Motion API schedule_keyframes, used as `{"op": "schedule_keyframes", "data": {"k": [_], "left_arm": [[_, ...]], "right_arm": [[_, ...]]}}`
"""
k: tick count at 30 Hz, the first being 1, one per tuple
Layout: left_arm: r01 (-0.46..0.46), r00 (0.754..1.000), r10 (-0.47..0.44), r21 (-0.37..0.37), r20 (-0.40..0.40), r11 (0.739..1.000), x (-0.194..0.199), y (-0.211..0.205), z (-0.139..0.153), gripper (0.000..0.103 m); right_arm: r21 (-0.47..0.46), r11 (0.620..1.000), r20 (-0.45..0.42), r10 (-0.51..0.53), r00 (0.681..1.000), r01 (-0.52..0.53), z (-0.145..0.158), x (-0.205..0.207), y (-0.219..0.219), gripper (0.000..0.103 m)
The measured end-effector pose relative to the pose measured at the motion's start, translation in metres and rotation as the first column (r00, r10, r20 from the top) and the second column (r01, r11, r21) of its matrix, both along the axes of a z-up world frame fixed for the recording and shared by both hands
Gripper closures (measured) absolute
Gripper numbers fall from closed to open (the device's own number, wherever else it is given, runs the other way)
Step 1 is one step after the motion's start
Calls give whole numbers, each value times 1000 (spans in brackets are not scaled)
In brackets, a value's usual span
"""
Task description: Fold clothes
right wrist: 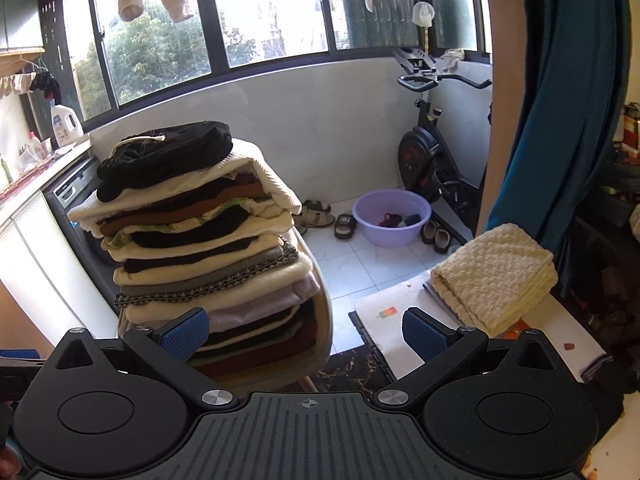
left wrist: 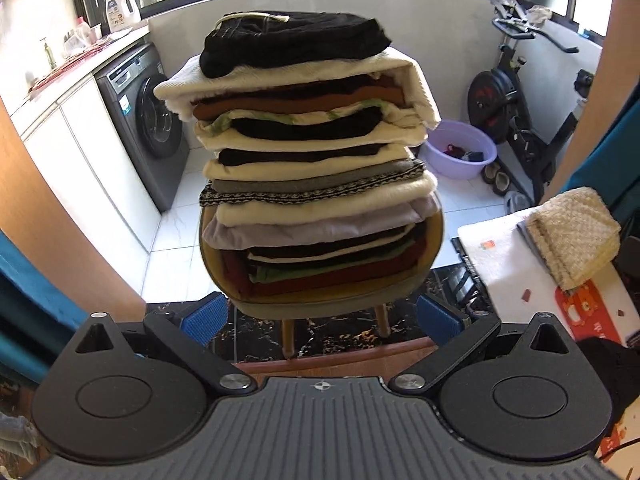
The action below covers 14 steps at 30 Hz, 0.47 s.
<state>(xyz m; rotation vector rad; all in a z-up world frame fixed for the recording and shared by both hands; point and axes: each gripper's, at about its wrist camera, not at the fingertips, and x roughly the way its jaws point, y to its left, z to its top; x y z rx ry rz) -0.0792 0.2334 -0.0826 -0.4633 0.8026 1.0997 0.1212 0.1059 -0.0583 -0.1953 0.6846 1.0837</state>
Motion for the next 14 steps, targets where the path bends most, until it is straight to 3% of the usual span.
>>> {"op": "schedule_keyframes", "data": {"k": [14], "left_arm": [[13,1000,-14,25,19,1000,16,-29,8,1]], "right_arm": [[17,1000,-4,-21,1000,21,5,22,-36,1]]}}
